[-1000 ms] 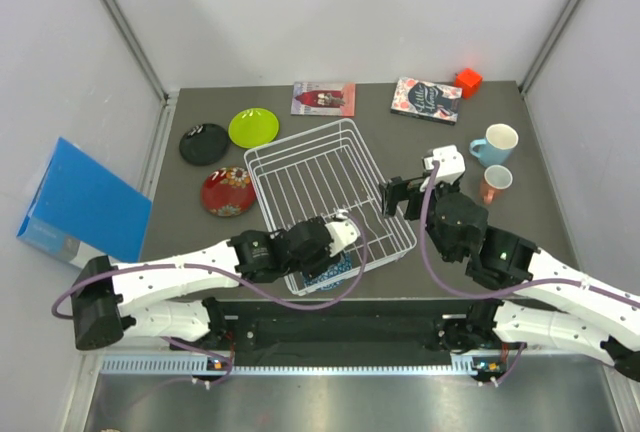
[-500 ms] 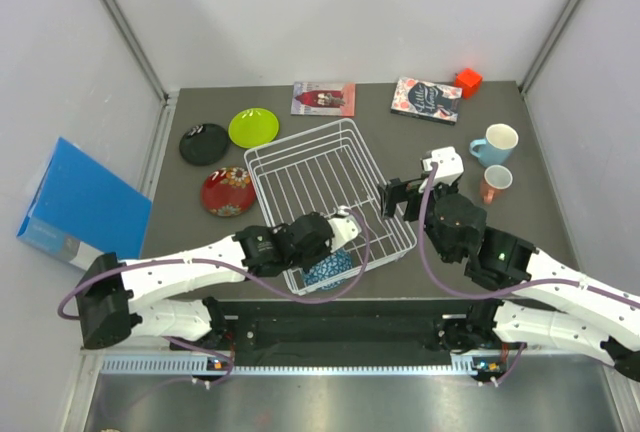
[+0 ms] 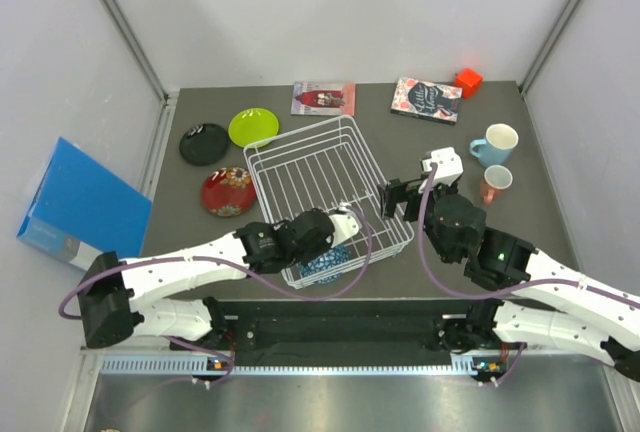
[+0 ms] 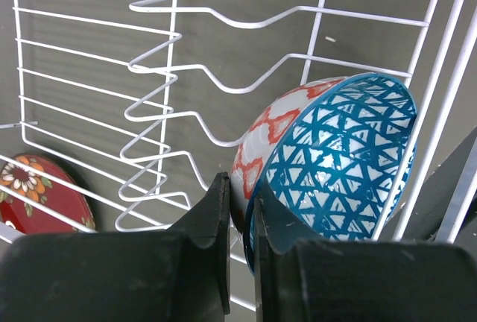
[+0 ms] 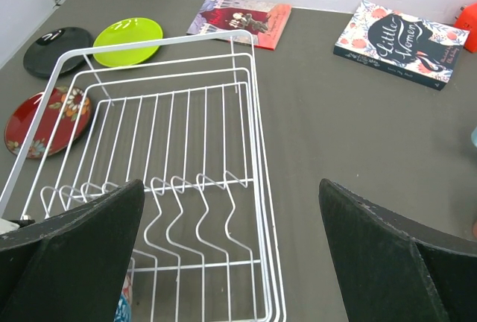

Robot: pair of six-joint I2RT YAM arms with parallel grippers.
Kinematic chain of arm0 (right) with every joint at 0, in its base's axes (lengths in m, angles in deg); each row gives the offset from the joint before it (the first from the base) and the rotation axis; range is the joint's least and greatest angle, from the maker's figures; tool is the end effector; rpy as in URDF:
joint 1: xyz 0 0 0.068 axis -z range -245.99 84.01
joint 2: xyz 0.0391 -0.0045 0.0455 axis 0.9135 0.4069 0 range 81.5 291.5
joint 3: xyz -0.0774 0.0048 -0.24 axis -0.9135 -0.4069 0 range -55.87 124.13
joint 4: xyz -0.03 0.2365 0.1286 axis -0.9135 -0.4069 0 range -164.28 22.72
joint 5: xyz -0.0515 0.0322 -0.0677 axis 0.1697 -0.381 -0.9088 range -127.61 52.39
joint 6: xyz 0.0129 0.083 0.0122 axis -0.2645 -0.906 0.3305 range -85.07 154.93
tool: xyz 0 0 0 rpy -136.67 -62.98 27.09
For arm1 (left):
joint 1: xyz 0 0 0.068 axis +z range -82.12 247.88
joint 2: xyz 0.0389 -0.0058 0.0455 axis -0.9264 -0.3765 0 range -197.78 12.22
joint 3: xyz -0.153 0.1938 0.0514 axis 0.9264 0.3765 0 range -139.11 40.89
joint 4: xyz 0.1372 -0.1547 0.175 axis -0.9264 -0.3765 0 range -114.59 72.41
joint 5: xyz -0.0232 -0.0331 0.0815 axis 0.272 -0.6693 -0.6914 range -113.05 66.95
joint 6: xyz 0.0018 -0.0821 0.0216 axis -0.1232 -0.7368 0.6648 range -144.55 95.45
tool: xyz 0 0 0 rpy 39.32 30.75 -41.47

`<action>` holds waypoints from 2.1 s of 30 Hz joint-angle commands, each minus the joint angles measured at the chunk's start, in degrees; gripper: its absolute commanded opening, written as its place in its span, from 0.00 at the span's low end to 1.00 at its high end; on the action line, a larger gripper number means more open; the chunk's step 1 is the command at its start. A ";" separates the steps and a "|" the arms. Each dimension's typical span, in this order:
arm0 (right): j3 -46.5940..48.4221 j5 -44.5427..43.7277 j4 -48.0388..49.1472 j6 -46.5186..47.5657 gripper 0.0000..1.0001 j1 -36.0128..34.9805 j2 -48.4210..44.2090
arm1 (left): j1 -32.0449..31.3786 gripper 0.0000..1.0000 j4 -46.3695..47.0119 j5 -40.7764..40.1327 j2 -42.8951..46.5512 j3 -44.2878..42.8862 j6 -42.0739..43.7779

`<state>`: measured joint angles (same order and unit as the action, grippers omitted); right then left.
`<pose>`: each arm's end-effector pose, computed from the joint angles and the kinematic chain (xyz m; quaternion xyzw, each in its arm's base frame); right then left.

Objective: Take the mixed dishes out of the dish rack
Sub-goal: Pick up the bowl from the dish rack.

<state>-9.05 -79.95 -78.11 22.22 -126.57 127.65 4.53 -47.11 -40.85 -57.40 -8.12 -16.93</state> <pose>0.1583 0.1786 0.3287 -0.0783 0.7477 0.1349 0.6455 0.1497 -0.2476 0.1960 0.4962 0.7868 -0.0289 0.3658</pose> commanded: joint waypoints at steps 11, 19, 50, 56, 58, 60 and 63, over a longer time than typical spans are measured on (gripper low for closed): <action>-1.03 -0.02 1.78 -1.44 1.00 0.55 -1.41 | -0.46 0.00 3.06 9.28 4.14 -4.60 -4.28; -1.74 0.16 -0.85 -7.49 1.00 1.68 2.01 | -0.72 0.00 8.51 4.71 5.11 0.06 -4.81; -2.80 18.79 5.38 -13.83 0.10 20.23 28.11 | -5.90 0.00 17.47 -0.65 6.43 7.79 -3.49; -3.32 22.04 6.26 -15.59 0.00 21.73 29.70 | -8.71 0.00 17.65 -3.55 6.43 8.50 -2.00; -3.41 23.09 6.35 -16.20 0.00 22.25 29.96 | -10.56 0.00 17.74 -6.01 5.99 8.67 -1.47; -3.41 23.89 6.44 -16.56 0.00 22.78 30.40 | -12.14 0.00 18.00 -8.02 5.47 8.67 -0.76; -3.32 25.12 6.44 -17.17 0.00 23.48 30.84 | -14.51 0.00 18.97 -10.40 5.03 8.67 0.47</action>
<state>-12.35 -57.55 -74.74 10.55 -104.84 155.30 -5.35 -37.16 -54.34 -52.92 1.01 -16.23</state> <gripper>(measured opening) 0.042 0.174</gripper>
